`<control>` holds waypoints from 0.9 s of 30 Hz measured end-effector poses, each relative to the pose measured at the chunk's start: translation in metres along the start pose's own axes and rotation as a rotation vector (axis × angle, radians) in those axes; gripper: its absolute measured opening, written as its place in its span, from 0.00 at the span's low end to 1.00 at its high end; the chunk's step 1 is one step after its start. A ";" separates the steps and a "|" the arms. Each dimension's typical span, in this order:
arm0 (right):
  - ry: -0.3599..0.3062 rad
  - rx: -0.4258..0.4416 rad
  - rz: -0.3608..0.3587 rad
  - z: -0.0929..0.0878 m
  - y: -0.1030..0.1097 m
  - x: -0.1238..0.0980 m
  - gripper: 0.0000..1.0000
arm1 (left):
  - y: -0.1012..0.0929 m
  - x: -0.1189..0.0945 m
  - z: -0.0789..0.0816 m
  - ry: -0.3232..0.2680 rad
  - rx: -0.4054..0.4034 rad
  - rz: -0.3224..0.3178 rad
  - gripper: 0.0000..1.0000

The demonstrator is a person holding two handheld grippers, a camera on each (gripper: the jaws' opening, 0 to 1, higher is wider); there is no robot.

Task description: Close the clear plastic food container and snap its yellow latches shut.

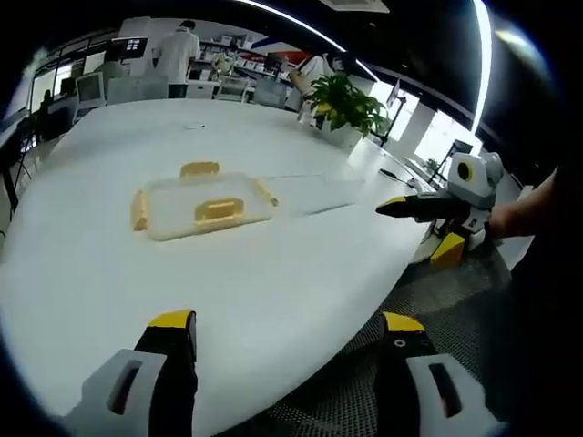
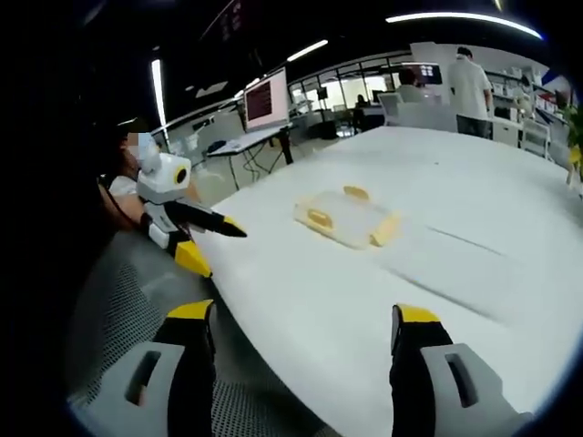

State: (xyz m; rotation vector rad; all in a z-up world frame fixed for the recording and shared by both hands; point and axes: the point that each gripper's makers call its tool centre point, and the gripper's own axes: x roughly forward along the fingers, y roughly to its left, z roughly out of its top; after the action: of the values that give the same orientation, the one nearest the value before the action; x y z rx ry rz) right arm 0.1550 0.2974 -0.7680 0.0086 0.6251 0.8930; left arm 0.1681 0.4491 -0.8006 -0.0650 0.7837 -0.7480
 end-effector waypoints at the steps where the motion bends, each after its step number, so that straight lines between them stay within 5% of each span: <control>1: 0.005 -0.001 0.008 -0.001 0.001 0.000 0.77 | -0.001 0.000 0.001 -0.004 0.000 -0.006 0.78; 4: 0.075 -0.031 0.048 -0.011 0.008 0.000 0.79 | -0.003 0.001 0.003 -0.015 0.013 -0.017 0.77; 9: 0.037 -0.026 0.064 0.006 0.010 -0.003 0.75 | -0.009 0.000 0.008 -0.033 0.020 -0.045 0.77; 11: -0.004 -0.067 0.019 0.021 0.001 0.000 0.79 | -0.010 0.000 0.011 -0.045 0.051 -0.048 0.77; 14: -0.115 0.010 -0.011 0.049 -0.001 0.009 0.82 | -0.008 -0.004 0.018 -0.077 0.089 -0.031 0.78; 18: -0.100 -0.024 -0.047 0.051 -0.001 0.016 0.74 | -0.001 -0.011 0.026 -0.119 0.046 -0.026 0.78; 20: -0.097 -0.045 -0.050 0.051 0.003 0.019 0.74 | 0.001 -0.013 0.031 -0.141 0.030 -0.025 0.79; 23: -0.085 -0.071 -0.067 0.050 0.003 0.021 0.87 | 0.002 -0.014 0.033 -0.147 0.028 -0.021 0.82; 27: -0.080 -0.057 -0.074 0.052 0.005 0.019 0.80 | 0.004 -0.017 0.033 -0.138 0.046 -0.018 0.81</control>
State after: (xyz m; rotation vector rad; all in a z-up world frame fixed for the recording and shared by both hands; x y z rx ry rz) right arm 0.1871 0.3274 -0.7331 -0.0301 0.5222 0.8349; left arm 0.1848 0.4559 -0.7678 -0.0822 0.6348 -0.7701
